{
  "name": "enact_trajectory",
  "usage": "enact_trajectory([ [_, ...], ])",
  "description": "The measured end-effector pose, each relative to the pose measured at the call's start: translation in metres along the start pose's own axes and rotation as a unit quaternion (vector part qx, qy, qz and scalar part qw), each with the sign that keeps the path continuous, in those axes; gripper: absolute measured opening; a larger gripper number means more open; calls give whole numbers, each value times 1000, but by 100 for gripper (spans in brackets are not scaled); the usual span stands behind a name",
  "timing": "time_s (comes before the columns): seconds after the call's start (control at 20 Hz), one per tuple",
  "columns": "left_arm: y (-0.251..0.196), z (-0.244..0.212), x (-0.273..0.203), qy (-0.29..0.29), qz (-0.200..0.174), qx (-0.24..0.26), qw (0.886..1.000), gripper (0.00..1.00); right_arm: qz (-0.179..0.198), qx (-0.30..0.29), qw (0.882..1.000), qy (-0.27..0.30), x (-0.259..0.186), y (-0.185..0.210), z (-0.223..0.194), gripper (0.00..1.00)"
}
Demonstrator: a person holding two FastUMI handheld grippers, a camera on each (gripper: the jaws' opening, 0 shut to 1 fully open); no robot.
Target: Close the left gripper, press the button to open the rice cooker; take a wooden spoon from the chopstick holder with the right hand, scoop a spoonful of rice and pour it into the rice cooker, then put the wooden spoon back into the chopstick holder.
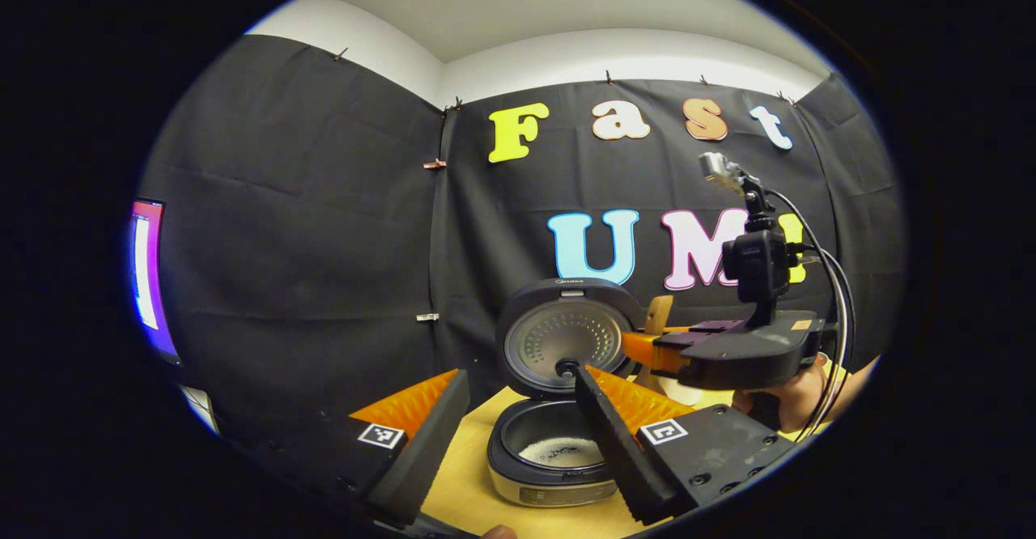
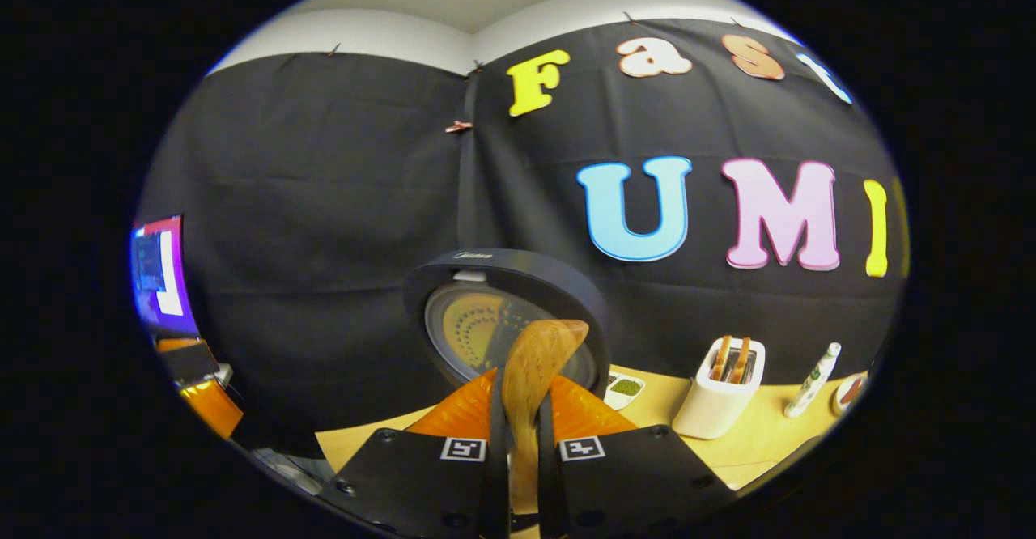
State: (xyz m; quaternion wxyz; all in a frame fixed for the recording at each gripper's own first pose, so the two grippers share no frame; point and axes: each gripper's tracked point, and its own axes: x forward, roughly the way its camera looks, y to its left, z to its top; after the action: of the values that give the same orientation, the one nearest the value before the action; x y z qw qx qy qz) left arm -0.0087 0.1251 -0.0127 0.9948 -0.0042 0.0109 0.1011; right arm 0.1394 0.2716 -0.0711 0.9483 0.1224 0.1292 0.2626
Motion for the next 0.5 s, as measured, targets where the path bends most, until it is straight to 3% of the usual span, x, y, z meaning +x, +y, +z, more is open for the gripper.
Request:
enact_trajectory([
  [0.2, -21, 1, 3, 1, -13, 3, 1000, 90, -49, 31, 998, -20, -18, -49, 18, 18],
  [0.45, -61, 5, 17, -3, -31, 15, 999, 87, -105, 20, 994, -21, -54, -118, 23, 18],
  [0.5, -71, 6, 19, -5, -37, 16, 999, 90, -118, 21, 993, -23, -63, -134, 24, 18],
])
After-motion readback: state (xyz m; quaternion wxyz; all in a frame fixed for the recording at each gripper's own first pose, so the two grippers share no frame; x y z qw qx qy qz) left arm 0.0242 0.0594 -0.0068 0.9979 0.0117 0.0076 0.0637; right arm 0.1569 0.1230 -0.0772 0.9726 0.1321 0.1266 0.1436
